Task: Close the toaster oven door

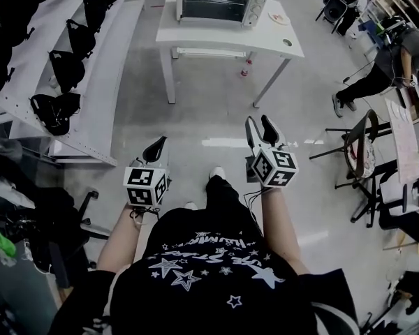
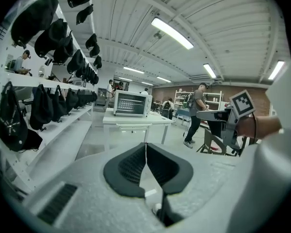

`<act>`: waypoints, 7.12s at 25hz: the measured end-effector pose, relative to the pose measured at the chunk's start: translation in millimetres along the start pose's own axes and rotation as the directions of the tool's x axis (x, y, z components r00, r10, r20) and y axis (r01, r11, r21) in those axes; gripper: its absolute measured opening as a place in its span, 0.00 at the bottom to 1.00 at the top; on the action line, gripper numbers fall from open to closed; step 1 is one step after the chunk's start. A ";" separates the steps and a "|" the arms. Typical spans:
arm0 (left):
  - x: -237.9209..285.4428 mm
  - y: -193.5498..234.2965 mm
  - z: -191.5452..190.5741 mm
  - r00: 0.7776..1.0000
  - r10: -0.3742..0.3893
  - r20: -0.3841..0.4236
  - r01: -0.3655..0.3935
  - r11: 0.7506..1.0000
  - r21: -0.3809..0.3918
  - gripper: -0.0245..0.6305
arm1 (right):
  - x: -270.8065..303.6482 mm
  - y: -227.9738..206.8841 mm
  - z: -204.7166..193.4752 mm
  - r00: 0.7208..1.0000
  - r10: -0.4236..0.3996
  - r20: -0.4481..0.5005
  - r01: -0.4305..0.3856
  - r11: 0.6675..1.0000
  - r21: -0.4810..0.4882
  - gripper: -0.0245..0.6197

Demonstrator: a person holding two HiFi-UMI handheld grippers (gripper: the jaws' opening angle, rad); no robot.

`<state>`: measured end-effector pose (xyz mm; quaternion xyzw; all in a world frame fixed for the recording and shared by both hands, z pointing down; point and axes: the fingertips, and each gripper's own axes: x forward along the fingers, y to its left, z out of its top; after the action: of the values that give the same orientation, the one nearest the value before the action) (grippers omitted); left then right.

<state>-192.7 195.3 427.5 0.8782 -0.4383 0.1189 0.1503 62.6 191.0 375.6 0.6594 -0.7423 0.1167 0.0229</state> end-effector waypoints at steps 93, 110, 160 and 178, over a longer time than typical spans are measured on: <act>339.4 129.6 61.8 0.964 0.243 -0.110 -0.253 0.963 -0.090 0.07 | 417.4 -187.9 -78.1 0.971 -0.086 -0.223 0.076 0.996 -0.057 0.17; 326.7 148.6 118.3 0.976 0.214 -0.036 -0.215 0.976 -0.035 0.07 | 406.0 -179.0 -18.2 0.977 -0.091 -0.192 0.096 0.995 0.013 0.15; 437.4 209.8 258.3 0.993 0.016 0.120 -0.017 1.000 0.000 0.07 | 465.2 -183.5 143.8 0.986 -0.141 -0.088 0.148 0.986 0.077 0.15; 467.2 231.2 287.3 0.989 -0.019 0.147 0.018 1.000 0.008 0.07 | 500.6 -195.7 175.6 0.984 -0.145 -0.104 0.158 0.980 0.123 0.15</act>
<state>-82.3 -385.4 357.4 0.8890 -0.4398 0.0541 0.1159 211.5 -352.3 327.0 0.7079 -0.6788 0.1939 0.0235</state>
